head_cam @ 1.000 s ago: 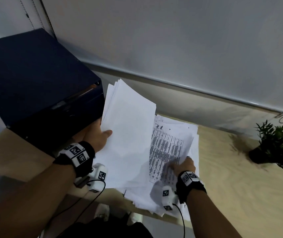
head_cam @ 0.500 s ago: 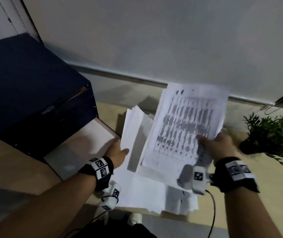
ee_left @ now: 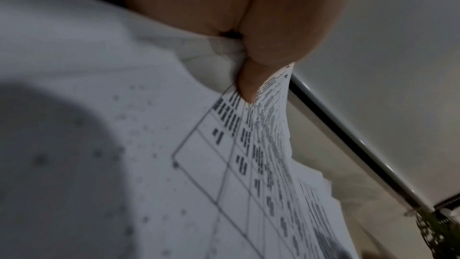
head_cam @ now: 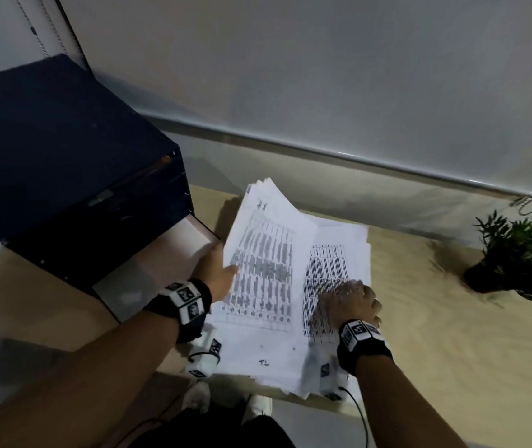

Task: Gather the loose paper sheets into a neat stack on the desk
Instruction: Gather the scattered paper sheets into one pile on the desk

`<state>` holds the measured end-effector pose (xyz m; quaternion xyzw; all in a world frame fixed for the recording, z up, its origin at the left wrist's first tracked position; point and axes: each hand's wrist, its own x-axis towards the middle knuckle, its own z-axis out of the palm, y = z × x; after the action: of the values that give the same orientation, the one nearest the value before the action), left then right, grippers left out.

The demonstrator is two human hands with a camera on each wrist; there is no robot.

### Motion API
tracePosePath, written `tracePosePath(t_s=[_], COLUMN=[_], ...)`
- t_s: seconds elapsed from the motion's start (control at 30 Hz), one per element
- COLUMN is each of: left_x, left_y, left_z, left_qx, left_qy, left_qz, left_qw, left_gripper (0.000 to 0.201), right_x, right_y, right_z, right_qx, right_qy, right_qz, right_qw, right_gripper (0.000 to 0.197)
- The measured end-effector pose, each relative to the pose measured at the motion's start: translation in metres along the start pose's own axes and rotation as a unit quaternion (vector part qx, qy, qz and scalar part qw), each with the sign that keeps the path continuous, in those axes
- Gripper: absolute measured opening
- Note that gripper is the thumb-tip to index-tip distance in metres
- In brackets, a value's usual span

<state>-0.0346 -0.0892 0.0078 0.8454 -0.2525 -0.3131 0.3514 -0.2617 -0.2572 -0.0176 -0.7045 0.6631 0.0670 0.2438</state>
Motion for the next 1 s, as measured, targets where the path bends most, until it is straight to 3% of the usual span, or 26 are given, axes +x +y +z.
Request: tracePosePath(t_s=[0.07,0.2,0.4,0.53,0.63,0.73,0.9,1.0], left_x=[0.003,0.007,0.004,-0.002,-0.013,-0.025,-0.029,-0.019], left_y=[-0.004,-0.015,-0.014,-0.009,0.002,0.015,0.018,0.0], left_z=[-0.02,-0.043,-0.048,-0.051,-0.056,-0.062,-0.065,-0.058], left_qx=[-0.011,-0.084,-0.094,-0.109,-0.109,-0.088,-0.086,-0.103], left_qy=[0.023,0.062,0.065,0.07,0.078,0.093,0.092,0.083], left_qz=[0.039,0.05,0.054,0.055,0.05,0.048,0.034,0.023], left_qw=[0.999,0.993,0.992,0.99,0.99,0.991,0.991,0.991], left_gripper=[0.052,0.055,0.053,0.055,0.06,0.061,0.056,0.057], right_x=[0.002,0.002,0.002,-0.025,-0.036,-0.033,-0.03,-0.027], right_y=[0.012,0.019,0.006,-0.006,-0.012,-0.011,-0.007,-0.002], right_z=[0.001,0.006,-0.002,0.008,0.021,0.026,0.021,-0.001], right_qx=[-0.032,-0.042,-0.108,-0.055,-0.025,0.059,0.156,0.182], right_qy=[-0.007,0.011,0.006,-0.021,-0.002,-0.004,-0.022,-0.005], right_qz=[-0.003,-0.006,-0.012,0.017,0.044,0.062,0.083,0.044], right_qw=[0.999,0.999,0.994,0.998,0.999,0.996,0.984,0.982], right_gripper=[0.108,0.118,0.11,0.11,0.115,0.103,0.057,0.055])
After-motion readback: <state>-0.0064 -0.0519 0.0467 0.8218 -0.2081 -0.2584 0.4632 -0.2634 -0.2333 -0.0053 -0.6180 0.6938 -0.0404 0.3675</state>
